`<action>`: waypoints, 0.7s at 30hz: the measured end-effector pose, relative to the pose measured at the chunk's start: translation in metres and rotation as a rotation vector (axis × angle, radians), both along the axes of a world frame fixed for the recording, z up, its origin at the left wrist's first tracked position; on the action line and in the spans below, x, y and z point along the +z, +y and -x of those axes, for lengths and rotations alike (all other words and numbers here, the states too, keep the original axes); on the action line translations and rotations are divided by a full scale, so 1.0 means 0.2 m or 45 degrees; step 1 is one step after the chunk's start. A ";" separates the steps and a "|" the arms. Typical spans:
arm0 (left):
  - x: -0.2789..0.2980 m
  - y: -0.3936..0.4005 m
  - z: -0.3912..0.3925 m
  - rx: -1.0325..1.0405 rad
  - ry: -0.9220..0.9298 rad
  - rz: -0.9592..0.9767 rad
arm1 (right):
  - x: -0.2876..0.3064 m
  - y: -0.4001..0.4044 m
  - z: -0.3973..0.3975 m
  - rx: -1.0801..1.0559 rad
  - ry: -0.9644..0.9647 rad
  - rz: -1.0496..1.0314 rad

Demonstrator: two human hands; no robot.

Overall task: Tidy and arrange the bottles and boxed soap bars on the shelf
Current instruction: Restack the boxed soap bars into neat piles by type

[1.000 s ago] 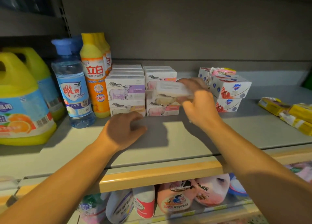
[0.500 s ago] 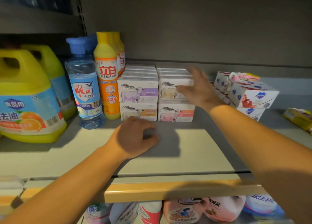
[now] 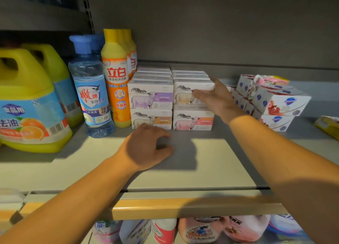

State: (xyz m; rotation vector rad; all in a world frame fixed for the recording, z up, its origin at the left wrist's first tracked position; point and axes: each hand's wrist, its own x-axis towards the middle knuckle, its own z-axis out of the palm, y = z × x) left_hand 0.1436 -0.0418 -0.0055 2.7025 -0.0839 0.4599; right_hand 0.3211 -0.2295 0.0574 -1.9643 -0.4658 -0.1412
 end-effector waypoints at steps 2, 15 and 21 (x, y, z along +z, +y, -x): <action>0.01 0.00 0.00 -0.002 0.009 0.003 | 0.00 0.00 0.01 -0.003 0.002 -0.007; 0.08 -0.05 0.07 -0.027 0.009 -0.098 | -0.07 -0.25 0.34 -0.071 -0.097 0.254; 0.15 -0.18 0.05 -0.052 -0.038 -0.172 | -0.17 -0.68 0.54 -0.173 -0.252 0.550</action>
